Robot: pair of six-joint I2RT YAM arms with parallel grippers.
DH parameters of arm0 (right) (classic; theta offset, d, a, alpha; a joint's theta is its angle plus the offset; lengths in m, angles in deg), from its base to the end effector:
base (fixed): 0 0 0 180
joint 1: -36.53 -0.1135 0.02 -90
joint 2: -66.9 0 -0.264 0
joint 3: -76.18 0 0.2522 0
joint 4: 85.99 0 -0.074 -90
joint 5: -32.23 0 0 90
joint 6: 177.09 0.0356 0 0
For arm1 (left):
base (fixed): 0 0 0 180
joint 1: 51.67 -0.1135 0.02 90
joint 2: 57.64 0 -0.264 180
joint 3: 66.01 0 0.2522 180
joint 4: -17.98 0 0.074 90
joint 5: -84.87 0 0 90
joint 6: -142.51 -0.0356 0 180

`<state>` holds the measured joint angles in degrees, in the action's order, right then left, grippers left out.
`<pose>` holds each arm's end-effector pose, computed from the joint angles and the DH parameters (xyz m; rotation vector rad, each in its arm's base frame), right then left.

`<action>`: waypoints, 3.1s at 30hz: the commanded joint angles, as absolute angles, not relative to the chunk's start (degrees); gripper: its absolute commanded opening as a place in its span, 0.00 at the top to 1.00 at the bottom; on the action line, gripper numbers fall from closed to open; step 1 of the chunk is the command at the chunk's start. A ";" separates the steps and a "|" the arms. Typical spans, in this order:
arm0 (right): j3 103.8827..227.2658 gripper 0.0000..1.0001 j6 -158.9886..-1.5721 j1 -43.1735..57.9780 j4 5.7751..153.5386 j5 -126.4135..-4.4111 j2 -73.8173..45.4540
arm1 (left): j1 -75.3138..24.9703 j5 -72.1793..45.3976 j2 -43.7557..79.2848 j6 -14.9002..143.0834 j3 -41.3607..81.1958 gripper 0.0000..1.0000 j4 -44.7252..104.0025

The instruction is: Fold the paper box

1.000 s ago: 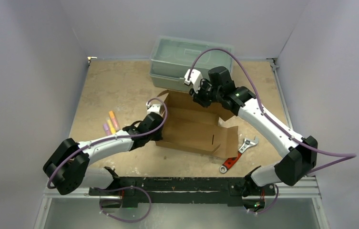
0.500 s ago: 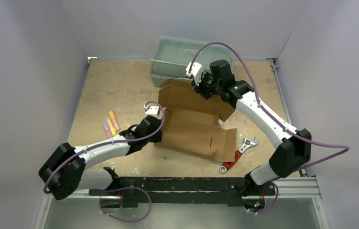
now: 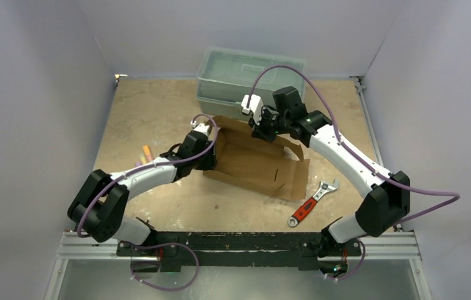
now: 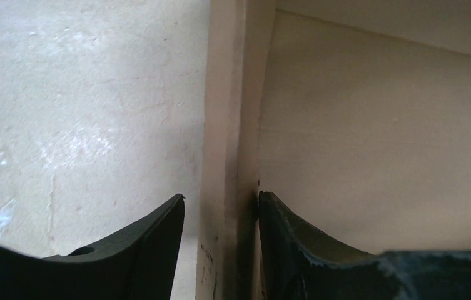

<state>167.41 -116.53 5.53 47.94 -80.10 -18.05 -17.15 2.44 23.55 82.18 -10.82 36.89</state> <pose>0.2756 0.1814 0.3356 -1.3024 1.8257 0.4549 0.2364 -0.1569 0.1867 0.0354 2.3803 -0.3915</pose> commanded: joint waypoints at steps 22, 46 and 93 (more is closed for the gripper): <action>165.29 1.00 -113.37 5.09 50.11 -78.95 -16.18 | -22.02 -12.92 29.37 81.81 -3.22 0.39 32.62; 163.62 1.00 -113.48 4.11 50.48 -78.87 -15.90 | -22.90 -16.11 31.37 81.11 -1.97 0.56 33.73; 164.10 1.00 -108.98 3.09 52.92 -77.39 -14.26 | -24.35 -14.98 38.29 81.20 -1.45 1.00 23.07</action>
<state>160.96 -111.39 3.16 49.42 -76.62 -15.47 -25.26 -16.20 41.60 84.52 -2.36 21.72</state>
